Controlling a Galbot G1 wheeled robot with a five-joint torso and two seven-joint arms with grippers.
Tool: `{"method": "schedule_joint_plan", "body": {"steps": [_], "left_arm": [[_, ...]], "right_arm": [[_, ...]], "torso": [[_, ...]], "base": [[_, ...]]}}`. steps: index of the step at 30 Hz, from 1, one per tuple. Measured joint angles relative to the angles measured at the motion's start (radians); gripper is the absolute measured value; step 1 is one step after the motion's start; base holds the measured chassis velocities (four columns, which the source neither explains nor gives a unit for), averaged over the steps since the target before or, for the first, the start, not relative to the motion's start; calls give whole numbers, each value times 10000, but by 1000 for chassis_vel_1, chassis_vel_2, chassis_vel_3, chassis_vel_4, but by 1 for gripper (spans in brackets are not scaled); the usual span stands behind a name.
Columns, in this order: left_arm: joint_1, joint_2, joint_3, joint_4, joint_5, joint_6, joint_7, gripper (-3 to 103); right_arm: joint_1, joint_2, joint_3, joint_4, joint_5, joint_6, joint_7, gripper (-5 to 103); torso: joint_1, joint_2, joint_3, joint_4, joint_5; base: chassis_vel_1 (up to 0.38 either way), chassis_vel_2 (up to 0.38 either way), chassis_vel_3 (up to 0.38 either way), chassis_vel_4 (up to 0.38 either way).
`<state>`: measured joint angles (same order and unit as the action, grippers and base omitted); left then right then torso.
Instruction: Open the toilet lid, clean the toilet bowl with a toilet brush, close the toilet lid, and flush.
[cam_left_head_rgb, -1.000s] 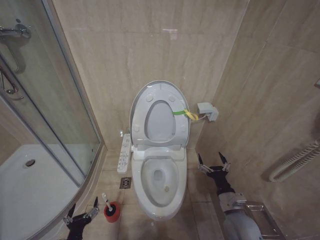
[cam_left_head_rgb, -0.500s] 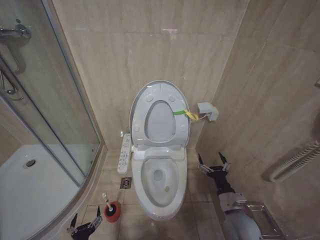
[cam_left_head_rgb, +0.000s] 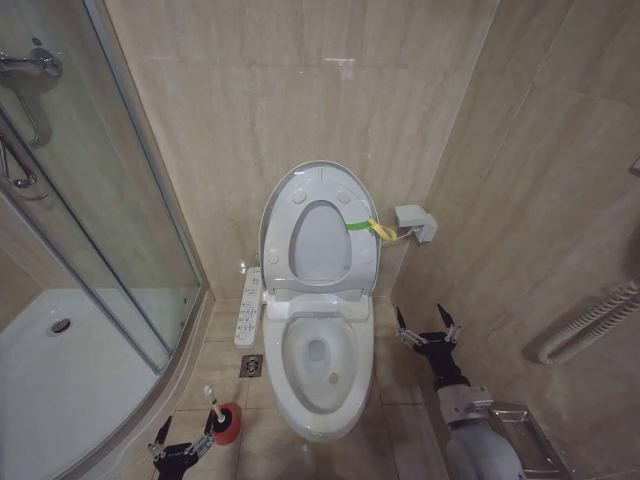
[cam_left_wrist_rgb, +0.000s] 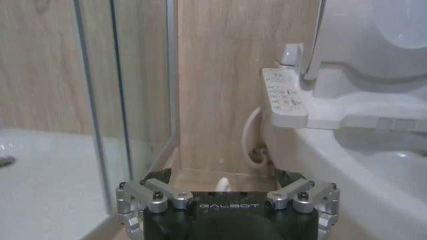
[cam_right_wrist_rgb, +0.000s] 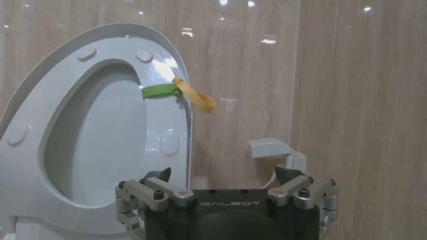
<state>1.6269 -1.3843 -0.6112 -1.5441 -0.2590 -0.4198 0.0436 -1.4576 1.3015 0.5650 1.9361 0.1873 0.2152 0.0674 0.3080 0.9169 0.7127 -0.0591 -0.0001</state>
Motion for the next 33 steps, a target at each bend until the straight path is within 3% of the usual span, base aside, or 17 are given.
{"method": "schedule_joint_plan", "body": {"steps": [2,14,23,28,33], "left_arm": [[-43,11,-49,279,-12,-205,45,100],[-424,61,62,1041,-631,-189,-313,100],[-1347,224,117,2554,-1027,-246,-474,100],[-1942,318,167,3561,-803,-748,-304,100],[-2531,441,259,4501,-371,-1422,322,100]], "right_arm": [[0,0,0,-1,0,0,0,100],[0,0,0,-1,0,0,0,100],[0,0,0,-2,0,0,0,100],[0,0,0,-1,0,0,0,100],[0,0,0,-2,0,0,0,100]], "torso": [[0,0,0,0,2],[0,0,0,1,1],[0,0,0,-1,1],[0,0,0,1,0],[0,0,0,0,0]], "base": [[0,0,0,0],[0,0,0,0],[0,0,0,0],[0,0,0,0],[0,0,0,0]]}}
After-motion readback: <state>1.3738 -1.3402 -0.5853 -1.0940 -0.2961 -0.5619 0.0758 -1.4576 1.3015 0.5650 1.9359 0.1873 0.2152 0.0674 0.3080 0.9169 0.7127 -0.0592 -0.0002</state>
